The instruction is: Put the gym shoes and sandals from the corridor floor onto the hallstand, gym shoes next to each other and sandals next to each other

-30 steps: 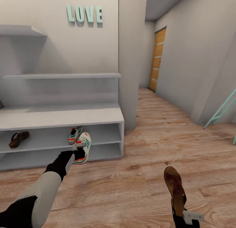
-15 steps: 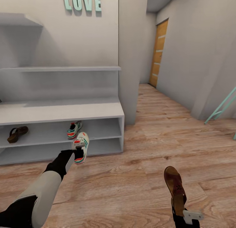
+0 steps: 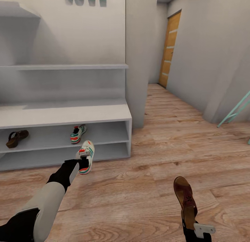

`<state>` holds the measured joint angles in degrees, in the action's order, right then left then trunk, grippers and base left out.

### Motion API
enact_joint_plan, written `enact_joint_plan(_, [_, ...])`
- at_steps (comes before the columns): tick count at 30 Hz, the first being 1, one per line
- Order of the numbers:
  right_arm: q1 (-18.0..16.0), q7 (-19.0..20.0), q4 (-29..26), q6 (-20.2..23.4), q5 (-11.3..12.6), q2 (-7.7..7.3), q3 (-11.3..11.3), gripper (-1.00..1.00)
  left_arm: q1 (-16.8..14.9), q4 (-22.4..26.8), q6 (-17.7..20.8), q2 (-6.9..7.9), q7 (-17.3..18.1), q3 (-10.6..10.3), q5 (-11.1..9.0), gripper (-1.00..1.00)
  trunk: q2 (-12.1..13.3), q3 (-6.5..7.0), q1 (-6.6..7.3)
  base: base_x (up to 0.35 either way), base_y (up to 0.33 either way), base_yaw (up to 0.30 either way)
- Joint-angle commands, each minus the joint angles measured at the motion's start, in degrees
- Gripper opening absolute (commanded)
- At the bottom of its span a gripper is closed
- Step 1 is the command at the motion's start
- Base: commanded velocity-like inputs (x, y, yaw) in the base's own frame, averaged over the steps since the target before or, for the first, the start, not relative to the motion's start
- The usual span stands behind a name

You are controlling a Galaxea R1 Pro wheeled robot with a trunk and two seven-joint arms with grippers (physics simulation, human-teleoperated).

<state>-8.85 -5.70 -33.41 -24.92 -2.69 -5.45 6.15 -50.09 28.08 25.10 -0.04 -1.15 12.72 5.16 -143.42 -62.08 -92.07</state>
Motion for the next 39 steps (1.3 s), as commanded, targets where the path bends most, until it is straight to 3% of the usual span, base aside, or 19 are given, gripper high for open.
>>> enact_joint_plan(1, [-0.03,-0.27,0.05,-0.13,-0.30,0.00,0.01,-1.00,-0.02,0.10,0.25,-0.05,0.10,0.26,0.56,-1.00,-0.02,-0.05,0.01,0.000,0.000,0.000])
enact_joint_plan(18, [-0.03,-0.27,0.23,-0.13,-0.30,0.00,0.00,-1.00,0.00,0.03,-0.07,0.04,0.15,0.37,0.55,-1.00,-0.02,-0.05,0.01,0.276,0.004,0.000])
enact_joint_plan(30, [-0.03,-0.27,0.27,-0.13,-0.30,0.00,0.00,-1.00,0.00,-0.01,-0.24,0.04,0.05,0.37,0.57,-1.00,-0.02,-0.05,0.01,0.312,0.140,0.000])
enact_joint_plan(39, [-0.03,-0.27,0.27,-0.13,-0.30,0.00,0.00,-1.00,0.00,0.06,-0.31,-0.04,-0.01,0.37,0.52,-1.00,-0.02,-0.05,0.01,0.146,0.031,0.000])
